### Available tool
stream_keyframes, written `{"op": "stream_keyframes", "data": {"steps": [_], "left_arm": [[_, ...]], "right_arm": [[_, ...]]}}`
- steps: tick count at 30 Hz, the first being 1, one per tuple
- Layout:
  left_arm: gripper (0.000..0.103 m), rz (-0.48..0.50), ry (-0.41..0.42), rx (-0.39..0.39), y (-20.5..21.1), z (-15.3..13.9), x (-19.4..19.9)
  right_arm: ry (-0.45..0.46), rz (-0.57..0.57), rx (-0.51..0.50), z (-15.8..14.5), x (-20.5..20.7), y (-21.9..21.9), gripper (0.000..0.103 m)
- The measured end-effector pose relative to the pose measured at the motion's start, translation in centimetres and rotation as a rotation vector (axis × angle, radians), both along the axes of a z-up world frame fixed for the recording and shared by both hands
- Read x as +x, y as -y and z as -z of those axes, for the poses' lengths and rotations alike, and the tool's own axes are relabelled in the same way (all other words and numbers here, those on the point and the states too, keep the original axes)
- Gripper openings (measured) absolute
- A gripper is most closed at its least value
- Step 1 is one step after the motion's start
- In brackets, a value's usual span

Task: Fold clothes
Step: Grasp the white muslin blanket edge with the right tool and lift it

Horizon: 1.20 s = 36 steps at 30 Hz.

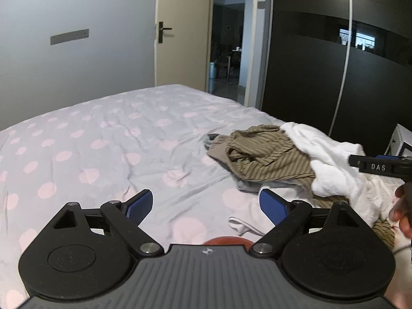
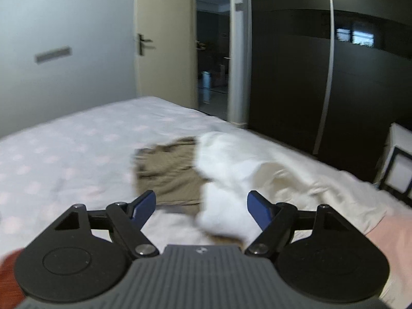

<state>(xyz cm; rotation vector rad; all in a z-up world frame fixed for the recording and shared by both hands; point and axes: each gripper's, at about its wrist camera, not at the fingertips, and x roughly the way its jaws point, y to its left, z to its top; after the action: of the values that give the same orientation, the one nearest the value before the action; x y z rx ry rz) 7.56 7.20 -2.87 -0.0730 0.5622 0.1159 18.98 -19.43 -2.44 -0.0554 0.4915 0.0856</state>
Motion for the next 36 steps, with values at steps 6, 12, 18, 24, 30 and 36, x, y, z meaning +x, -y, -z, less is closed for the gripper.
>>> {"op": "stream_keyframes", "data": {"steps": [6,12,18,24,30,36], "left_arm": [[0.103,-0.062,-0.019,0.006,-2.1,0.6,0.8],[0.101,-0.139,-0.024,-0.003,-4.3,1.0,0.1],[0.098,-0.208,-0.039,-0.013,-7.0,1.1,-1.5],[0.092,-0.309,-0.038,-0.014,-10.2,-0.6,-3.7],[0.090,-0.383,-0.023,0.039,-13.3,-2.8,-6.5],[0.090,-0.493,0.018,0.050,-17.4,-4.8,-9.9]], "right_arm": [[-0.051,0.024,-0.115,3.2,6.0,1.2,0.068],[-0.122,0.078,-0.159,5.2,9.7,1.3,0.050],[-0.114,0.139,-0.227,3.0,11.4,-0.1,0.011],[0.067,0.047,-0.284,-4.1,10.0,-5.0,0.009],[0.223,-0.170,-0.269,-11.4,7.0,-13.5,0.008],[0.310,-0.434,-0.209,-15.1,1.9,-24.5,0.008]]}}
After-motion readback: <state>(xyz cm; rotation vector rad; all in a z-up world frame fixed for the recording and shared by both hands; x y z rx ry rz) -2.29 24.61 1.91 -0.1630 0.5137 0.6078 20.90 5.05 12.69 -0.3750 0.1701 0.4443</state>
